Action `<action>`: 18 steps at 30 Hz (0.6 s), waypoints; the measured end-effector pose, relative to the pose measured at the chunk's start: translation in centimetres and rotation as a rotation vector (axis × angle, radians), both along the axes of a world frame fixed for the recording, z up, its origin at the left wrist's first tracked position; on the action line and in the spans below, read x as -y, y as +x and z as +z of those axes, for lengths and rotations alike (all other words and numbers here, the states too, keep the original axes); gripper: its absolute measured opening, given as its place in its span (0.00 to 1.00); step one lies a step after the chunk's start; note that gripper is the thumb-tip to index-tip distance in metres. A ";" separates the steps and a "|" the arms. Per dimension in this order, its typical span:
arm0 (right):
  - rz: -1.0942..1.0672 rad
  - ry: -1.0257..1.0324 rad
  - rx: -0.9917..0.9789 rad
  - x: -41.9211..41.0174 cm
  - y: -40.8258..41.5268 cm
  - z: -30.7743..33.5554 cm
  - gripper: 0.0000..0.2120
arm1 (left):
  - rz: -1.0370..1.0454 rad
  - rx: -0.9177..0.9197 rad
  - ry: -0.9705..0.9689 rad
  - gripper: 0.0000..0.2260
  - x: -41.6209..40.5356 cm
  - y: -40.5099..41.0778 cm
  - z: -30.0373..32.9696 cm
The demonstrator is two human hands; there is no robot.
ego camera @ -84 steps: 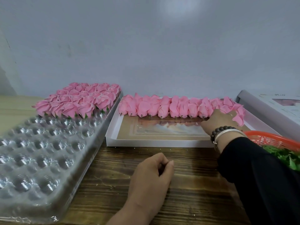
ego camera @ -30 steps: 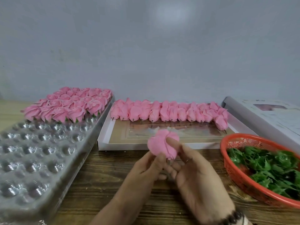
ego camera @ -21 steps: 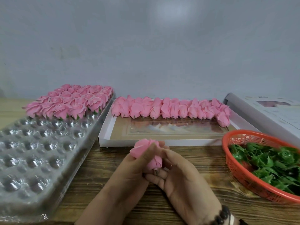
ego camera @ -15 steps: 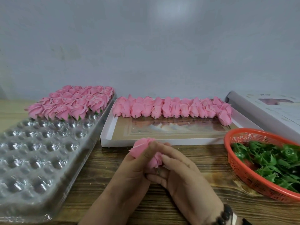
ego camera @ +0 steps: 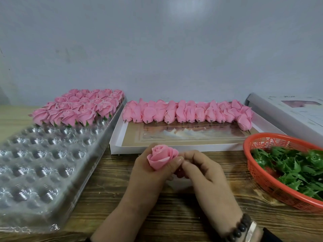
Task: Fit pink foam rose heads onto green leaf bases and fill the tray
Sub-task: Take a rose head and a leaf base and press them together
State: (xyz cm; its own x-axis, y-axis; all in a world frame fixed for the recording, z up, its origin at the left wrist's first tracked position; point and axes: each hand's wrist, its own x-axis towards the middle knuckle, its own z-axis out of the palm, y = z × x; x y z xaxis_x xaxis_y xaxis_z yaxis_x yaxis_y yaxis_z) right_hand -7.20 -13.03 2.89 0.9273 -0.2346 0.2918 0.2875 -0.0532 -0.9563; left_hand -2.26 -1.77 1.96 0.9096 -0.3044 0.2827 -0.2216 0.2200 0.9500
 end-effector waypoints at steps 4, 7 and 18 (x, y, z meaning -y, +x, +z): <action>-0.022 -0.019 0.013 0.3 0.0 0.0 0.09 | -0.030 0.076 0.089 0.14 0.2 -0.3 0.0; -0.067 -0.017 -0.018 0.2 0.2 -0.1 0.06 | -0.060 0.011 0.076 0.15 0.5 -0.4 -0.2; -0.198 -0.104 0.148 -0.3 -0.3 0.2 0.12 | -0.128 0.052 0.139 0.08 0.4 -0.6 0.0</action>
